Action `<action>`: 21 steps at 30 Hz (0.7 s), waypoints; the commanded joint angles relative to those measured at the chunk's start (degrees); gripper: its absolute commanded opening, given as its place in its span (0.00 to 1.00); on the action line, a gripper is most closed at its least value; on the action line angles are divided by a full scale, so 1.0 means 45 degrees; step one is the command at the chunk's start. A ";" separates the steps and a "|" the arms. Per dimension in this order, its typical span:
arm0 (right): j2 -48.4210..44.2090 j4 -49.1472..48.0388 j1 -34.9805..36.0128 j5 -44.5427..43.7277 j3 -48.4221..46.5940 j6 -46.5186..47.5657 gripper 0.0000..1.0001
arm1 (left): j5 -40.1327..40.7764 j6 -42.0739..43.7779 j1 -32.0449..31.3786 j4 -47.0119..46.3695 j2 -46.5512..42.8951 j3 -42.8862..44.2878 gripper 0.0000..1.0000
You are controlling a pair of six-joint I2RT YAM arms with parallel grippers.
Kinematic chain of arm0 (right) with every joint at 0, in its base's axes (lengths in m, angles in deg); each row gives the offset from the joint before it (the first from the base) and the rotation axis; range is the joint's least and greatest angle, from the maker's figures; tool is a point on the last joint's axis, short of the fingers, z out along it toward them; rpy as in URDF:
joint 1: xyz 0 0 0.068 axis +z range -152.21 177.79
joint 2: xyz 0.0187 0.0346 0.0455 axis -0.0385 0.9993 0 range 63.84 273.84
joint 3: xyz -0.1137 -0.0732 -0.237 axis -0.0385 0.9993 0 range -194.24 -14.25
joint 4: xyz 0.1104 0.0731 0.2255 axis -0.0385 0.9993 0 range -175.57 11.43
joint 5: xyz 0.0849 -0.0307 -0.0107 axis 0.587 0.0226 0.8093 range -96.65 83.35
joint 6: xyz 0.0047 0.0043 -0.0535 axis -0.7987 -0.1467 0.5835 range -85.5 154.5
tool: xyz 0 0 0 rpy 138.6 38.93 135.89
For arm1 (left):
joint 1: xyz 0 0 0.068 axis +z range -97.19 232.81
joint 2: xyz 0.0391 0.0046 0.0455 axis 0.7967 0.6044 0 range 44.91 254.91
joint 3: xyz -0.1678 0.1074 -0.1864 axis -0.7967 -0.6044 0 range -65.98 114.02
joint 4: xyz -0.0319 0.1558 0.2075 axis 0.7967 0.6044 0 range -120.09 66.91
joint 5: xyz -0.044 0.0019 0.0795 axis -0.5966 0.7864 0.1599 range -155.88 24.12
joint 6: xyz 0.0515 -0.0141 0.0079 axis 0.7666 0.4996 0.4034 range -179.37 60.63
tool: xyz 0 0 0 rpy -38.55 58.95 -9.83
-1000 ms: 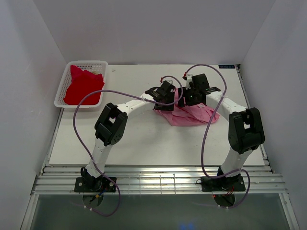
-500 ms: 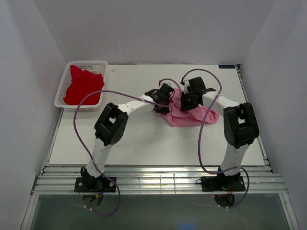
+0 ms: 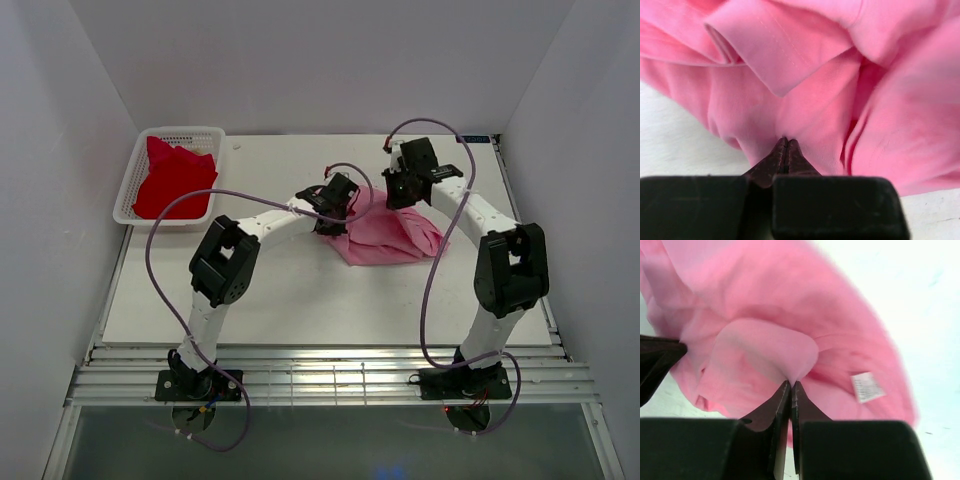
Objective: Fold and stack the t-shirts
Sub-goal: Flatten out the tshirt
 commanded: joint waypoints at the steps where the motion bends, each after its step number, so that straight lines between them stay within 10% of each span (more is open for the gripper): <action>1: -0.1369 0.0909 -0.0356 -0.0813 -0.1833 0.0543 0.08 | 0.1179 0.0260 0.0674 0.0664 -0.2422 -0.0284 0.00; 21: -0.3127 0.3509 -0.2114 -0.6886 -0.3555 0.0975 0.08 | 0.3269 -0.2959 0.1554 0.2987 -0.9964 -0.5086 0.00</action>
